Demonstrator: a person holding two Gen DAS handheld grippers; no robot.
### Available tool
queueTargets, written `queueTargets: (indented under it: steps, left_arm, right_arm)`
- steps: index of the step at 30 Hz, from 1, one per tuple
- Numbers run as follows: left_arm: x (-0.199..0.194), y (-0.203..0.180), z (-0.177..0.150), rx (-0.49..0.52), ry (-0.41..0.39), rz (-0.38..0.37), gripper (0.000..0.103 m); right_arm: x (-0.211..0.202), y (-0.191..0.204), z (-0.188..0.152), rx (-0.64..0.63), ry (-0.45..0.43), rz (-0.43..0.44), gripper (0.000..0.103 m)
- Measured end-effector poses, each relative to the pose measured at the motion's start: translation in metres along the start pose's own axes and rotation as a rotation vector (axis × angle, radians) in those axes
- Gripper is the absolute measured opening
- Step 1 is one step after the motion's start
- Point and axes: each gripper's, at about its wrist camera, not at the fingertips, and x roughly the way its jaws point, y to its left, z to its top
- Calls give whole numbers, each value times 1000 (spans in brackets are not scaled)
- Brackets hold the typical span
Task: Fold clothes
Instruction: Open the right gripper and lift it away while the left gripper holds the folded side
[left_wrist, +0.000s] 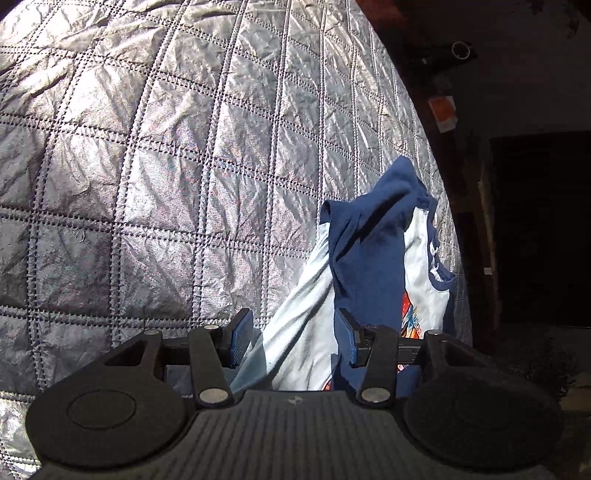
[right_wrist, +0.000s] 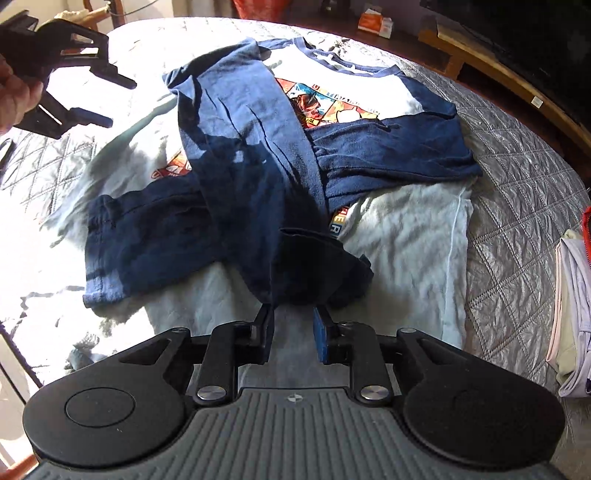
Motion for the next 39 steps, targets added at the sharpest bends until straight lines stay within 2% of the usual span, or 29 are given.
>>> queueTargets:
  steps: [3, 5, 7, 8, 11, 14, 16, 18, 20, 21, 24, 28, 30, 33, 37, 39]
  left_arm:
    - [-1, -3, 1, 18, -4, -3, 44]
    - [-2, -3, 1, 15, -4, -5, 44]
    - [-2, -3, 0, 13, -1, -4, 44]
    - [-1, -3, 0, 15, 1, -4, 44]
    - [1, -7, -2, 26, 8, -7, 44]
    - [4, -10, -3, 35, 11, -8, 45]
    - [6, -10, -3, 39, 9, -2, 45]
    - [7, -9, -2, 36, 12, 7, 45]
    - [7, -8, -1, 32, 15, 9, 45]
    - [7, -8, 0, 30, 17, 6, 45]
    - [5, -11, 0, 37, 3, -1, 47]
    - [6, -13, -5, 48, 17, 1, 47]
    - [7, -14, -8, 55, 25, 0, 47]
    - [9, -16, -11, 66, 35, -3, 47]
    - [9, -18, -9, 63, 35, -8, 48]
    - [9, -19, -9, 66, 30, -12, 48]
  right_arm:
    - [-18, -28, -7, 237, -80, 71, 52]
    - [-25, -43, -1, 361, -161, 63, 59]
    - [-32, -57, 5, 485, -242, 54, 59]
    - [-32, -57, 12, 482, -266, 40, 59]
    - [-20, -35, 45, 304, -272, -28, 59]
    - [10, -28, 61, 214, -196, -58, 58]
    - [27, -30, 59, 183, -99, -40, 54]
    - [28, -22, 46, 105, -19, -31, 46]
    - [16, -11, 27, 13, 25, -50, 48]
    - [10, -10, 16, 12, 45, -45, 51]
    - [-10, -27, -12, 175, 34, -18, 57]
    - [-22, -63, -38, 591, -66, 135, 60]
    - [-19, -72, -48, 753, -92, 189, 62]
    - [-10, -76, -60, 879, -100, 184, 64]
    - [3, -75, -67, 932, -117, 175, 63]
    - [6, -69, -62, 893, -132, 147, 58]
